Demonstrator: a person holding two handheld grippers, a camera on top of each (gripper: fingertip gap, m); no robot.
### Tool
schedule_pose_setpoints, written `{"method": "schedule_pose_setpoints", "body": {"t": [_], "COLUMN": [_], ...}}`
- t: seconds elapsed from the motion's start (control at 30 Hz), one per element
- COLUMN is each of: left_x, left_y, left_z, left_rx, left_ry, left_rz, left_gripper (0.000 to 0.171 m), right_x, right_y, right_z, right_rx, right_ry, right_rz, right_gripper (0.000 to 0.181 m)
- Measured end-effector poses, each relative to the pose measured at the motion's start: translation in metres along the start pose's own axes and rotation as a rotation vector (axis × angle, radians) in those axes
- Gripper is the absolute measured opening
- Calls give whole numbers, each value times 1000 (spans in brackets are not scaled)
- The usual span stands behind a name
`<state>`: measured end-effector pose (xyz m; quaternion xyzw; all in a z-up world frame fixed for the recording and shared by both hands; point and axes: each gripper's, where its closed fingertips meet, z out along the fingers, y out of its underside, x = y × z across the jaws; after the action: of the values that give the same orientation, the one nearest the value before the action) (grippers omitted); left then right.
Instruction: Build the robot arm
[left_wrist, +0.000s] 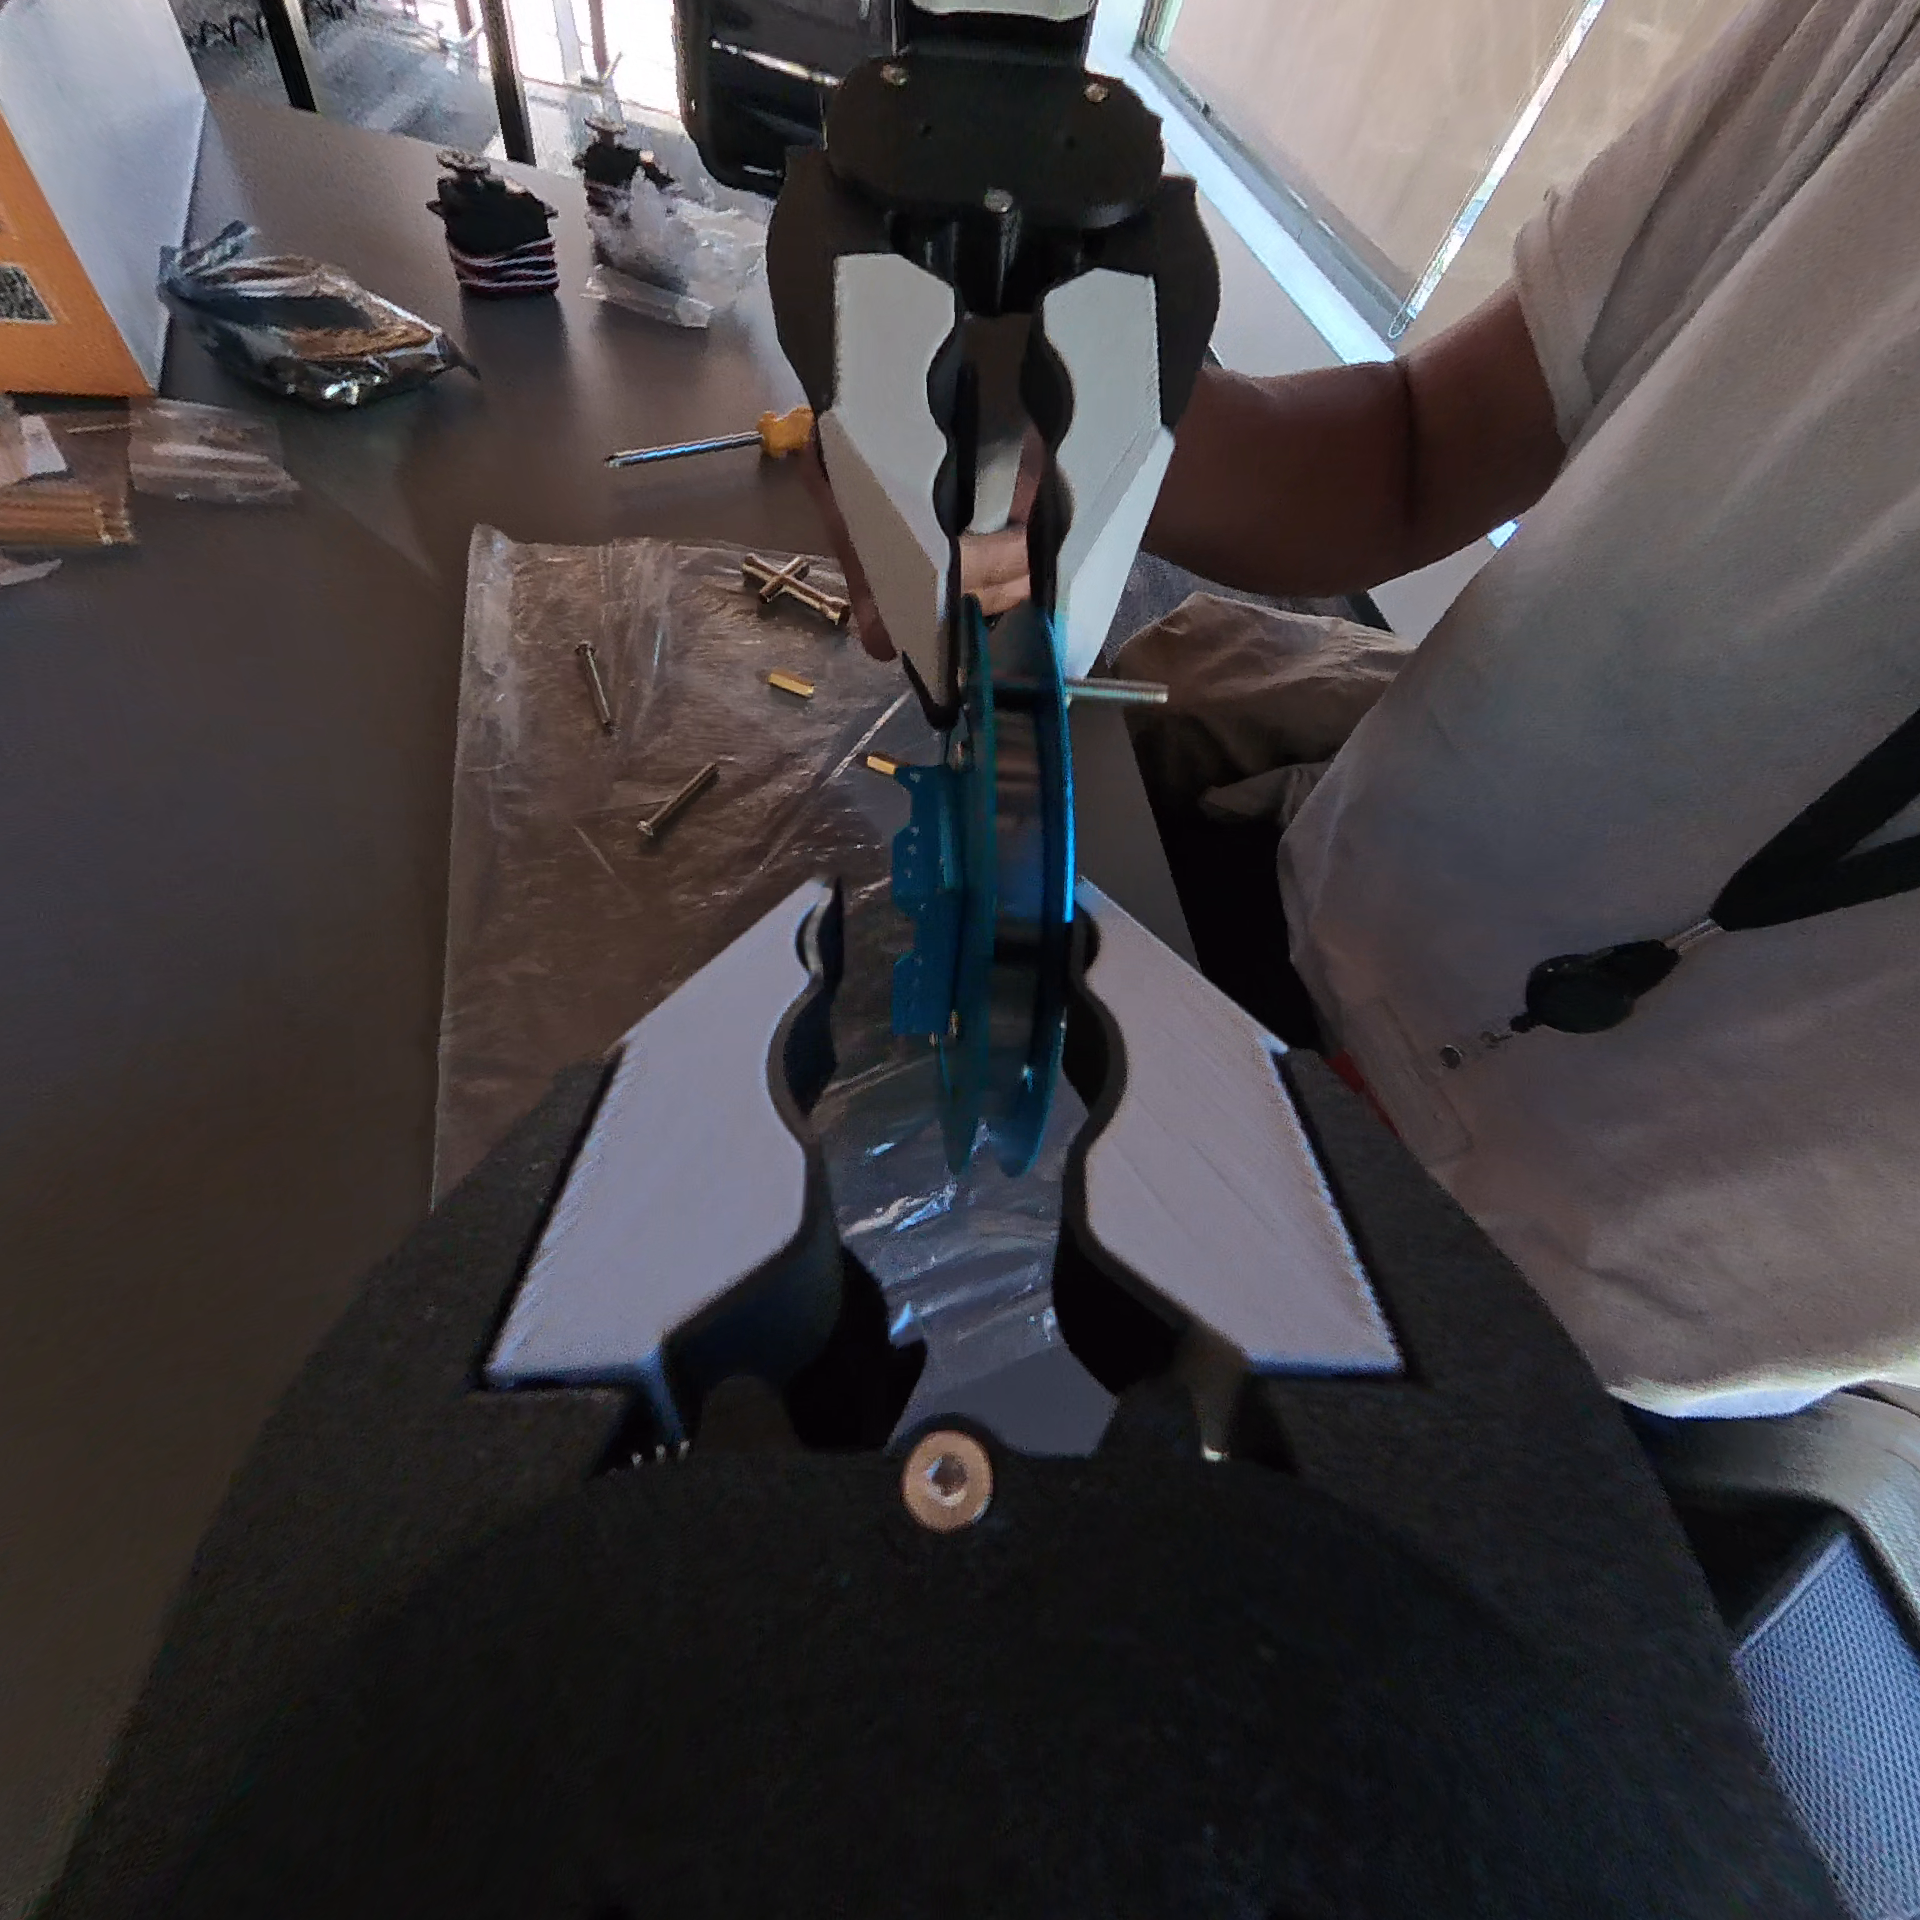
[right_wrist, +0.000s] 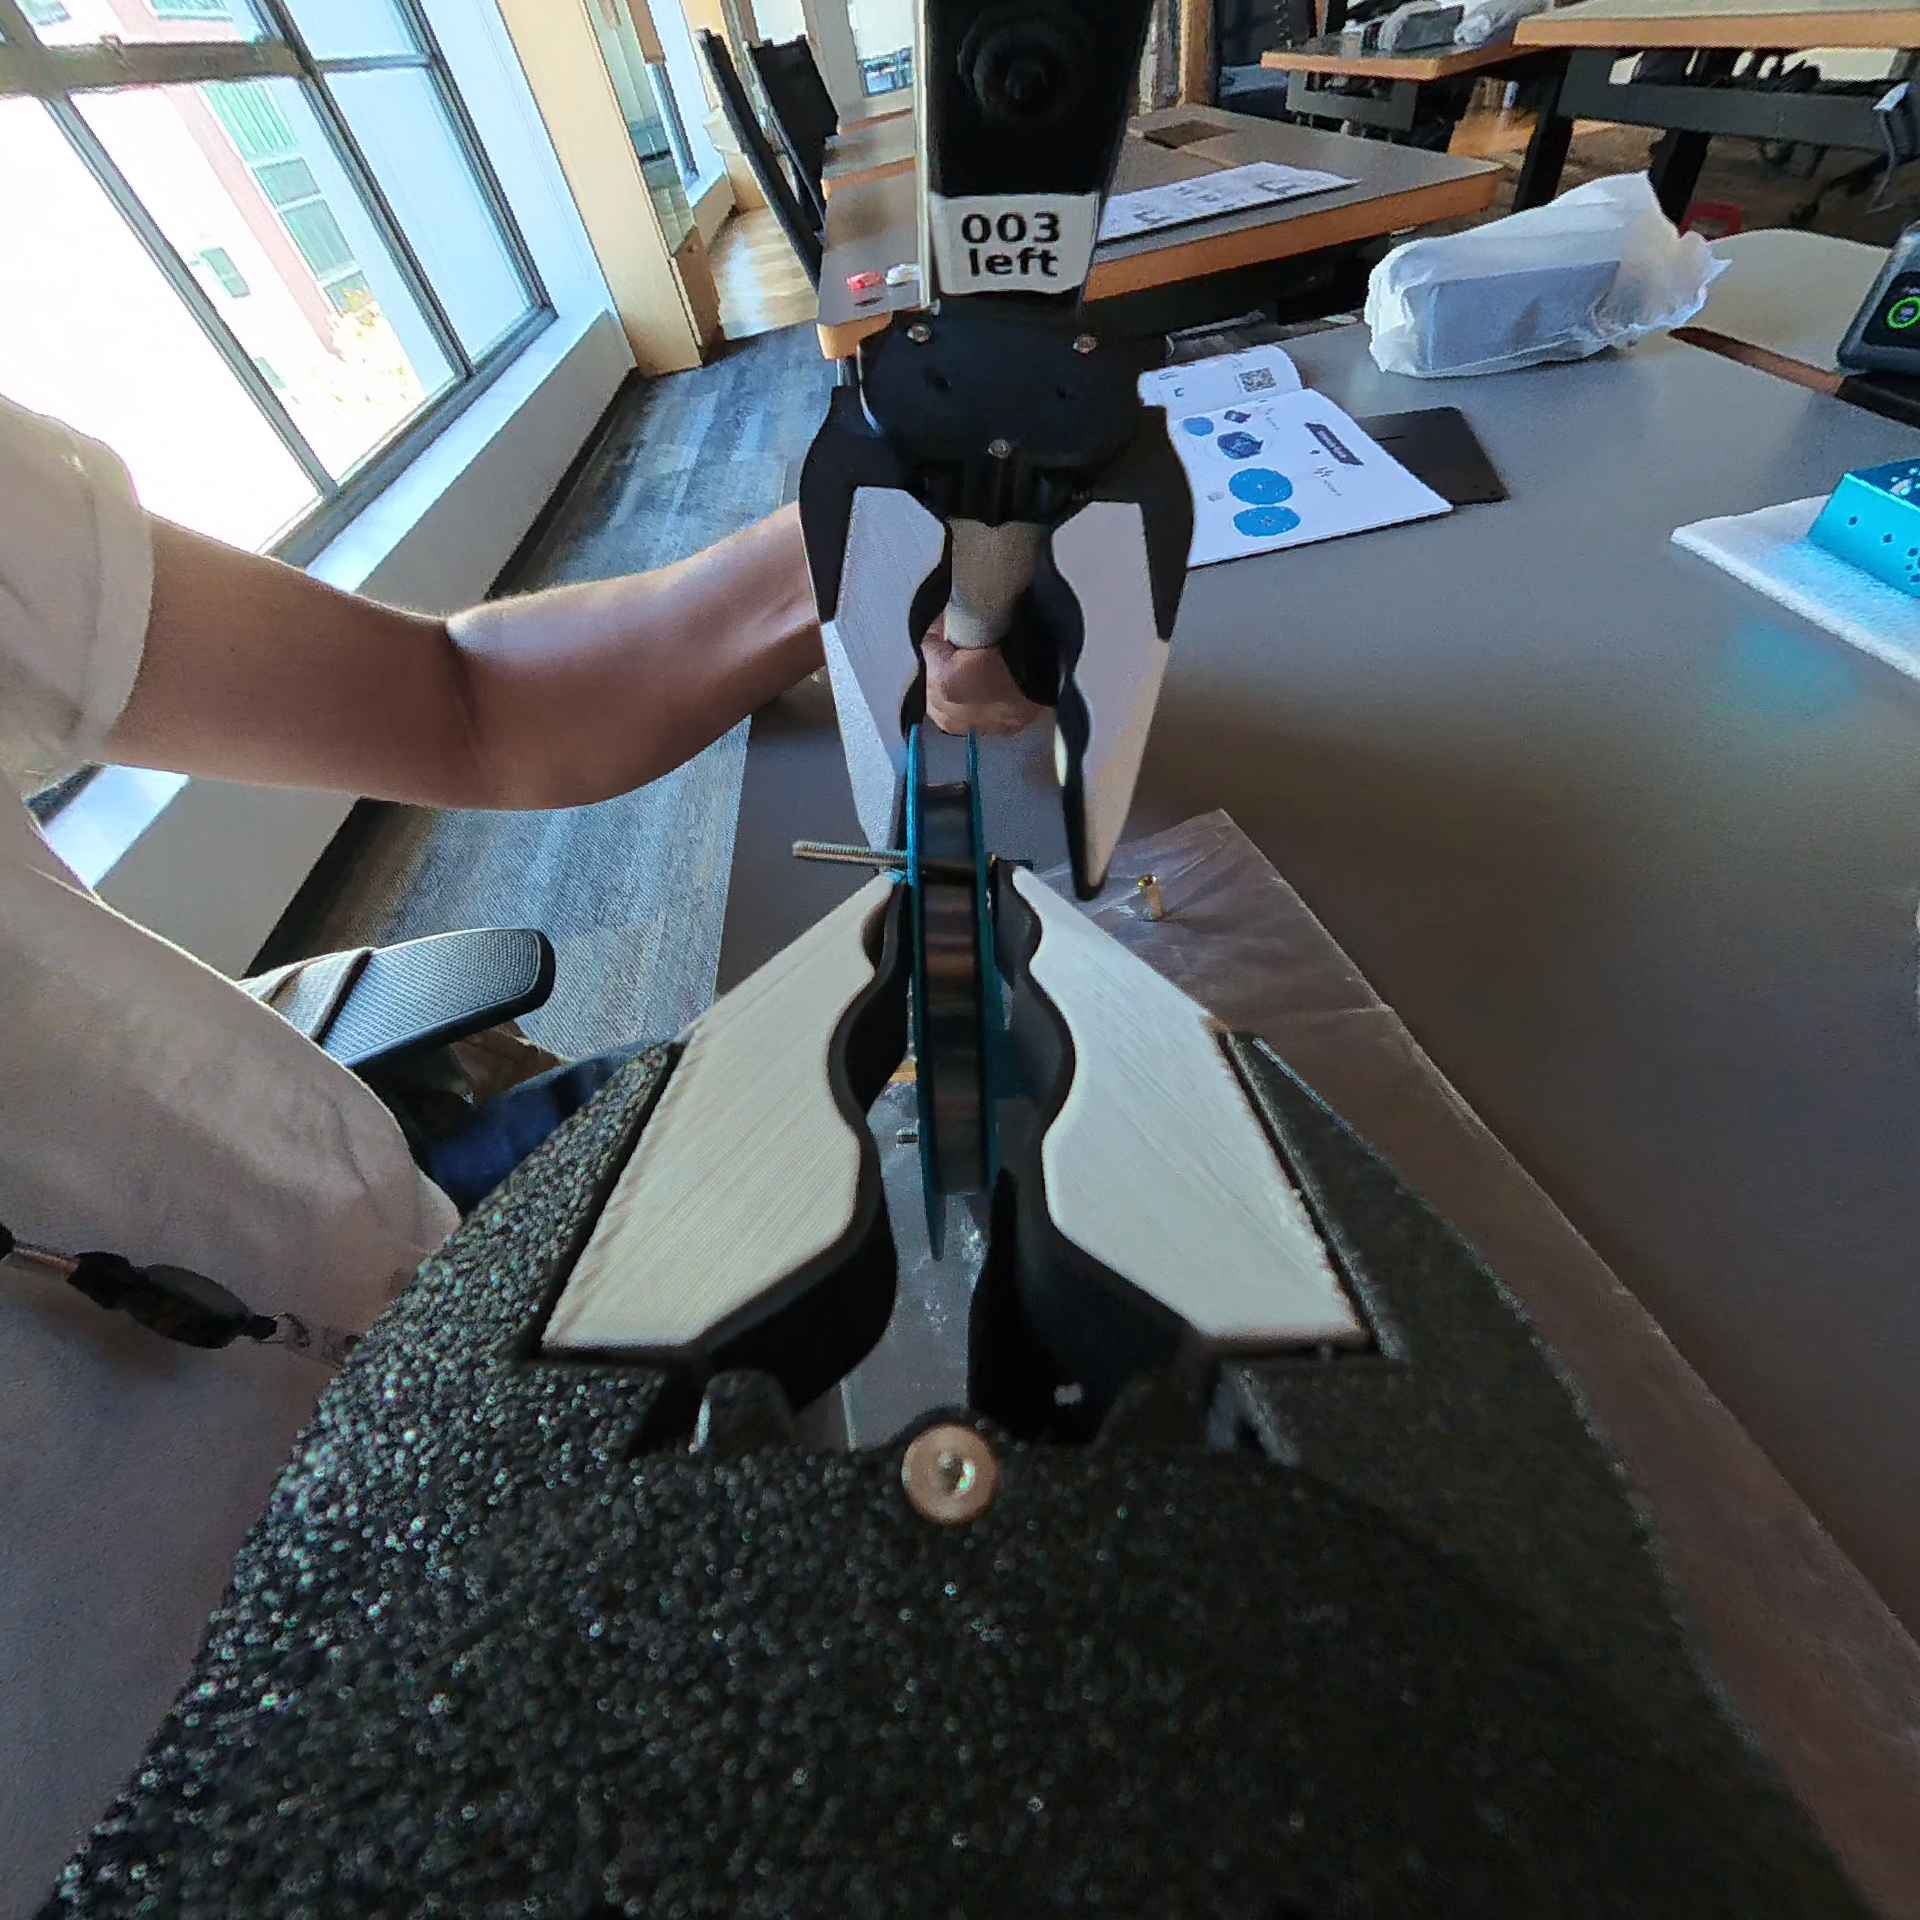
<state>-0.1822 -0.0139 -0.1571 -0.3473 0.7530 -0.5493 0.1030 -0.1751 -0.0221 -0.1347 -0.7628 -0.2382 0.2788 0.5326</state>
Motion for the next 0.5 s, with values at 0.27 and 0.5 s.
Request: {"method": "schedule_pose_setpoints", "body": {"t": [0.27,0.5], "left_x": [26,-23], "left_y": [-19,-23], "left_z": [2,31], "left_rx": [-39,-105], "left_ry": [127,222], "left_rz": [96,-10], "left_gripper": [29,27], "right_x": [-24,19], "right_y": [-16,2], "right_z": [-15,-37], "right_rx": [32,35], "right_ry": [80,415], "right_rz": [4,82], "right_gripper": [15,13]}}
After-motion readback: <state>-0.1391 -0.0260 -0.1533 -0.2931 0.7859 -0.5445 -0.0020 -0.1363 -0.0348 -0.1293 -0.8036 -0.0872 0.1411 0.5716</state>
